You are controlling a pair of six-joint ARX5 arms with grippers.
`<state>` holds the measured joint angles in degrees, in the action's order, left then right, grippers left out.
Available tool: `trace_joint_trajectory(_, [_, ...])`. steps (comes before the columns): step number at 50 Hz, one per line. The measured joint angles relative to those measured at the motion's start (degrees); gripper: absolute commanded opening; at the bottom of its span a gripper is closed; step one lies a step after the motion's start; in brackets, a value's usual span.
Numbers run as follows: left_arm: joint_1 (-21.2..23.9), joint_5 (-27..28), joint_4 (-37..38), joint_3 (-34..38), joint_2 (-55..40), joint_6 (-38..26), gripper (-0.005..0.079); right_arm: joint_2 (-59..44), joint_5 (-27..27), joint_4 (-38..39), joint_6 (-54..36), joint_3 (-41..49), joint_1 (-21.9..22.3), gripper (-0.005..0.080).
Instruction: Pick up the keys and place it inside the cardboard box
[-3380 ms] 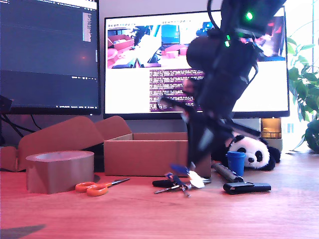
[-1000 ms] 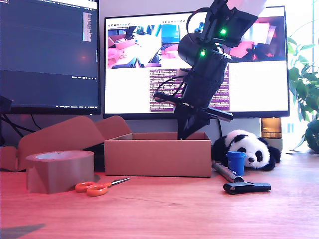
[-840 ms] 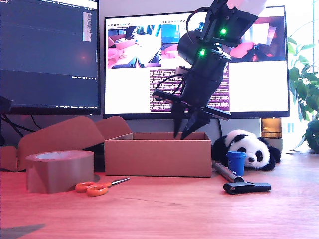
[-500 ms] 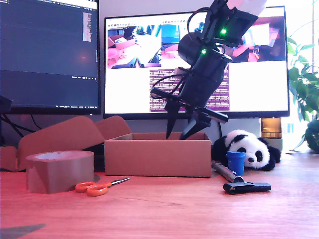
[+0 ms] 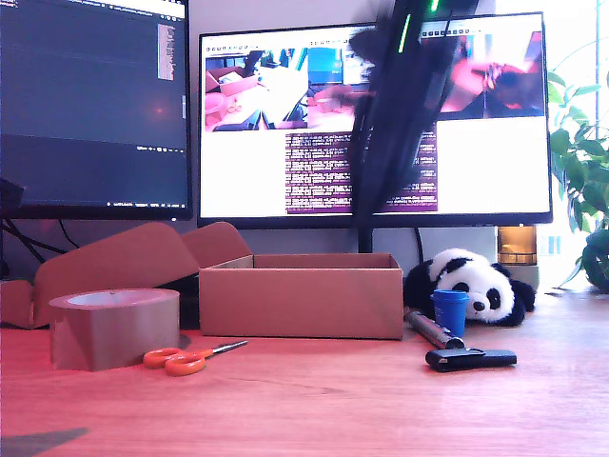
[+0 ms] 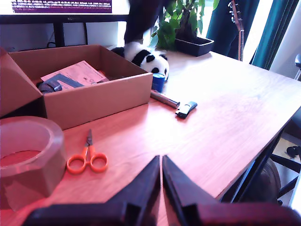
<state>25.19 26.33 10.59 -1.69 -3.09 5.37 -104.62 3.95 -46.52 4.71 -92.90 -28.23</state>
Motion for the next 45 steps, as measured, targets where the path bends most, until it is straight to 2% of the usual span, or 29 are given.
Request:
trace_joint_trajectory(6, [0.0, -1.8, -1.0, 0.0, 0.0, 0.0, -0.0023, 5.9, -2.8, 0.7, -1.6, 0.0, -0.3, -0.0013])
trace_joint_trajectory(12, [0.0, -2.6, -1.2, 0.0, 0.0, 0.0, -0.0023, 10.8, -3.3, 4.9, -1.8, 3.4, -1.2, -0.0013])
trace_joint_trajectory(19, [0.0, -4.2, -1.2, 0.0, 0.0, 0.0, -0.0023, 17.6, -5.4, 10.1, -1.9, 13.7, -3.4, -0.0013])
trace_joint_trajectory(28, [-0.1, -12.9, -1.2, 0.0, 0.0, 0.0, -0.0023, 27.2, -9.2, 19.6, -2.0, 29.6, -4.0, -0.0013])
trace_joint_trajectory(34, [-1.4, -16.9, -1.2, 0.0, 0.0, -0.3, -0.0023, 34.7, -11.5, 25.2, -2.7, 39.7, -2.8, -0.0013])
trace_joint_trajectory(45, [-8.3, -21.5, -2.1, 0.0, 0.0, -0.7, -0.0023, 46.3, -11.9, 32.8, -2.0, 54.5, 2.3, -0.0013])
